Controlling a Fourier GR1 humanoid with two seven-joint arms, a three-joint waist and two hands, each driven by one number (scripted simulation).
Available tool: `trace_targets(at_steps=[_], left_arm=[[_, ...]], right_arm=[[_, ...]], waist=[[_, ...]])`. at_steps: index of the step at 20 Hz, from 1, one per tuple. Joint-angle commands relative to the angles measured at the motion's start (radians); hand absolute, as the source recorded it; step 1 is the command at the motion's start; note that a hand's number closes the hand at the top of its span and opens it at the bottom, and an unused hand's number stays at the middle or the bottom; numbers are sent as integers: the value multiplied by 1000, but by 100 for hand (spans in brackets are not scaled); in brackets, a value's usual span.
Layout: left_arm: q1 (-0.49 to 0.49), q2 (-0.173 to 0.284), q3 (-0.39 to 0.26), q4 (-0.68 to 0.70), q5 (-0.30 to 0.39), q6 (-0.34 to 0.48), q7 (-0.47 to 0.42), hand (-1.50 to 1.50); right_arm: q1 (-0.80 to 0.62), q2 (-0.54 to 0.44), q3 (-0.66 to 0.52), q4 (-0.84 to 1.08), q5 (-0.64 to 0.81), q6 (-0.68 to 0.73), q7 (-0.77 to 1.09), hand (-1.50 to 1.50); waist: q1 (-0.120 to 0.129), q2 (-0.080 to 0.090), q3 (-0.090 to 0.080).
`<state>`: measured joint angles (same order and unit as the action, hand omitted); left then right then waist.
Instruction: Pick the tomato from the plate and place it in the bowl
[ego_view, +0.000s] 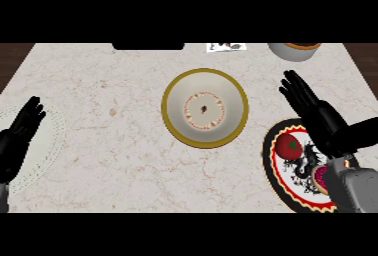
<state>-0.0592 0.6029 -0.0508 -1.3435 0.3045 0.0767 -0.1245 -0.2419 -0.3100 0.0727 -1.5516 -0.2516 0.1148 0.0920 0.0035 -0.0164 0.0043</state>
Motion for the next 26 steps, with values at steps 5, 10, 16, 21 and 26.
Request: trace_targets(at_steps=[5, 10, 16, 21, 26], left_arm=[[-126, -54, 77, -99, 35, 82, -2, 0], [-130, -103, 85, -102, 58, 118, 5, 0], [-138, -73, 127, -92, 72, 70, 14, 0], [-124, -127, 85, -122, 27, 123, 15, 0], [-143, -105, 99, -137, 29, 115, 47, 0]], right_arm=[[-94, 168, 112, -133, -123, 116, -105, -150], [47, 122, 48, -225, 312, -251, -274, -150], [372, 107, 247, -421, 548, -310, -418, -150], [381, -72, 109, -576, 644, -264, -159, -150], [433, -227, 9, -782, 613, -89, 137, -150]], waist=[[12, 12, -3], [-53, 2, -4], [-25, 11, -5], [-27, 11, -6], [-28, 12, -8]])
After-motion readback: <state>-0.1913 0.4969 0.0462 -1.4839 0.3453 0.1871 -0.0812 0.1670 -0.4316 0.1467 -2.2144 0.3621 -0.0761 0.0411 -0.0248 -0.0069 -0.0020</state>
